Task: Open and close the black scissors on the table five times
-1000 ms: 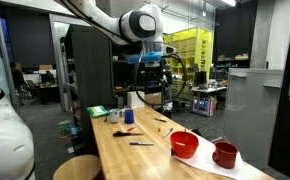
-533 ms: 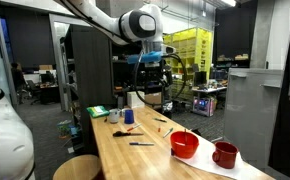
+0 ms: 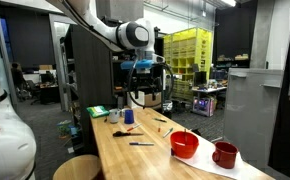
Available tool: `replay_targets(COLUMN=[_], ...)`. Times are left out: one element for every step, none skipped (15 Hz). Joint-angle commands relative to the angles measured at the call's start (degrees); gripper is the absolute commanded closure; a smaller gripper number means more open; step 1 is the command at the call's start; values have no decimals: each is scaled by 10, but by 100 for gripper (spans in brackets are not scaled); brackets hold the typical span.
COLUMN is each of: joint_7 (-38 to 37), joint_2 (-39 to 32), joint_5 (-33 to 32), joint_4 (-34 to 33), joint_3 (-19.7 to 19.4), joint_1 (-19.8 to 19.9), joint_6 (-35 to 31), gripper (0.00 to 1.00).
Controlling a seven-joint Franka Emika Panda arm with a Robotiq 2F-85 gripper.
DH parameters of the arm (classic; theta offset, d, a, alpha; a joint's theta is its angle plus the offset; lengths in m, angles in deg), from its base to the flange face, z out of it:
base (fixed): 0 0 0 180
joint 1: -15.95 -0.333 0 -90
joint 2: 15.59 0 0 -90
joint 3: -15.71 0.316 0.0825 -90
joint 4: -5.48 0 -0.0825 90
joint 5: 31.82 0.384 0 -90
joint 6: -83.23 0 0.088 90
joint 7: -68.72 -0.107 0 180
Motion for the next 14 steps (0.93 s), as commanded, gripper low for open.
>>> replay_targets(joint_7=[-43, -80, -114, -157, -188, -203, -164, -180, -188, -190, -191, -191, -191, -211], joint_2=[-38, -44, -49, -54, -59, -58, -57, -61, -63, -63, -63, -63, -63, -67], joint_5=[34, 49, 58, 65, 65, 43, 53, 51, 51, 51, 51, 51, 51, 55], joint_4=[-22, -18, -14, -11, -8, -5, -6, -6, -6, -6, -6, -6, -6, 4], joint_3=[34, 45, 55, 66, 74, 82, 72, 79, 81, 82, 82, 81, 80, 84], joint_1=[-26, -32, -37, -40, -42, -44, -40, -42, -43, -43, -43, -42, -41, -43], joint_6=[30, 13, -4, -25, -45, -60, -41, -52, -56, -57, -58, -58, -58, -81], gripper=[0, 0, 0, 0, 0, 0, 0, 0, 0, 0, 0, 0, 0, 0])
